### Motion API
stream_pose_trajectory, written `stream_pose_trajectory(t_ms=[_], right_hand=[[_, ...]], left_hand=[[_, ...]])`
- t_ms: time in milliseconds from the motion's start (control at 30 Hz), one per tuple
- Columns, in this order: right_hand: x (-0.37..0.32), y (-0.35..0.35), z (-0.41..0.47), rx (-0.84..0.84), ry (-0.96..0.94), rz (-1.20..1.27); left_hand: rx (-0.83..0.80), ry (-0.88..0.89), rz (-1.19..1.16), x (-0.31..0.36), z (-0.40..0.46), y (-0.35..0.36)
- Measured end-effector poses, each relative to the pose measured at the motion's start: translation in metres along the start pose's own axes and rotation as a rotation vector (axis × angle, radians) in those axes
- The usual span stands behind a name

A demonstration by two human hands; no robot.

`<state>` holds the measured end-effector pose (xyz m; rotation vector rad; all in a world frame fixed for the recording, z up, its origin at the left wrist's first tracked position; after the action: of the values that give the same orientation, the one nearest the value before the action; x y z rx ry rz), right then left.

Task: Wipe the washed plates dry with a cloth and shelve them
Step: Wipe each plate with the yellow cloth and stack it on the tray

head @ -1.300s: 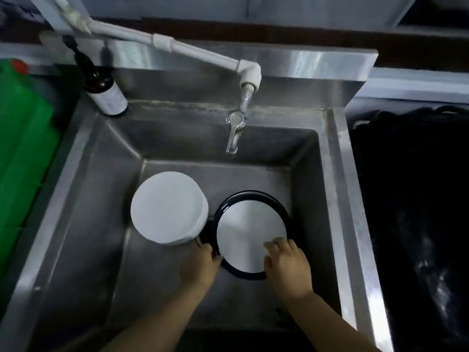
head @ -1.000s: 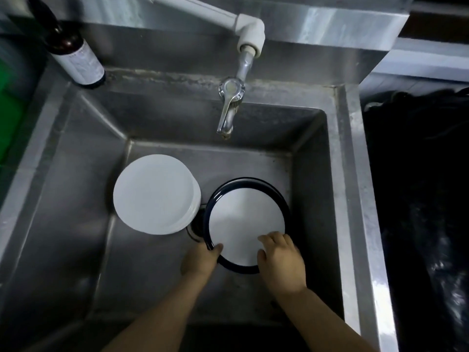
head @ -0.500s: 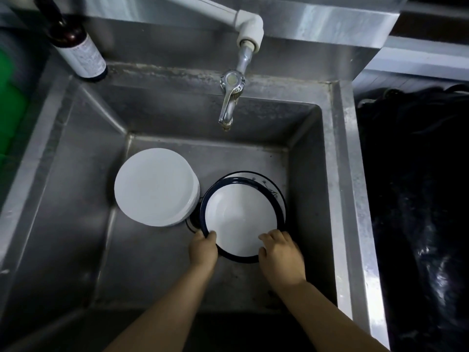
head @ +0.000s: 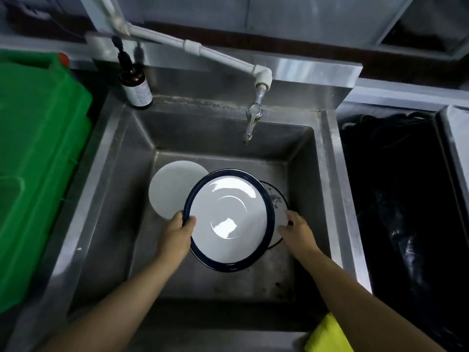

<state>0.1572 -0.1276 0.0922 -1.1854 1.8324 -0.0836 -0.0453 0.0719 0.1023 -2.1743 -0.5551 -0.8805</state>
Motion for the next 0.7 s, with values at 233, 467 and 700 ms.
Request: stream_pose_trajectory(t_ms=[233, 467, 700], right_hand=[[-0.064, 0.025, -0.058, -0.139, 0.074, 0.616], [-0.127, 0.000, -0.121, 0.009, -0.207, 0.975], [-0.165, -0.039, -0.162, 0.059, -0.458, 1.067]], left_hand=[[-0.031, 0.185, -0.059, 0.044, -0.032, -0.077], [-0.012, 0.343, -0.193, 0.090, -0.066, -0.120], [0.010, 0.406, -0.239, 0.119, -0.092, -0.123]])
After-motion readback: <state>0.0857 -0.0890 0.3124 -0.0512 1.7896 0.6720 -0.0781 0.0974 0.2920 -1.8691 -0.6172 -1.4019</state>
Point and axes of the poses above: each hand's wrist, its own z-axis towards the middle knuckle, its own y-axis out of the palm, x = y × z, the point moved 5 cm from there along z, towards the middle knuckle, and after that the axes turned 7 degrees about z, right-handed, at the moved point
